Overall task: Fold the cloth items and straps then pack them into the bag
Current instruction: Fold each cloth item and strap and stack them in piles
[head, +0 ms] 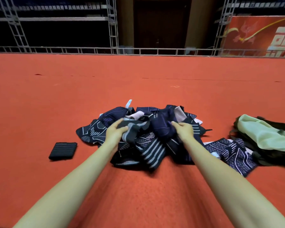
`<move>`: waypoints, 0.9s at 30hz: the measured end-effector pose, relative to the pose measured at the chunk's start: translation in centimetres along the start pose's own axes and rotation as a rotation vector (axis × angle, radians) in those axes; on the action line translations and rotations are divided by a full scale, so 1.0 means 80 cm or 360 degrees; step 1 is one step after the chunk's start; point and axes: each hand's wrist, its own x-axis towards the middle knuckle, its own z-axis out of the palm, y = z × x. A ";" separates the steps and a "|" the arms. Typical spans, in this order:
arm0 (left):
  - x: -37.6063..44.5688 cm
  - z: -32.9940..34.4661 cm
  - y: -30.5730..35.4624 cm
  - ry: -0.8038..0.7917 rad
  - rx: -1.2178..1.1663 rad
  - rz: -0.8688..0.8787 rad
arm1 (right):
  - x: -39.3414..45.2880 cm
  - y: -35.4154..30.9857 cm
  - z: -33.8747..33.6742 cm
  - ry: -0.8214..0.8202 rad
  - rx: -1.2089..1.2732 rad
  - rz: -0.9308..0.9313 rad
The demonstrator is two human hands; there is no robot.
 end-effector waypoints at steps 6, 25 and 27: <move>0.027 -0.018 0.042 0.0366 -0.0476 0.0080 | 0.011 0.002 -0.038 0.0070 -0.0513 0.0072; -0.046 -0.057 -0.069 -0.0824 0.2272 0.1609 | -0.123 -0.008 0.044 -0.0935 -0.1371 -0.1264; -0.038 -0.056 -0.072 -0.0978 0.2258 0.1537 | -0.121 0.002 0.029 -0.0912 -0.1293 -0.1212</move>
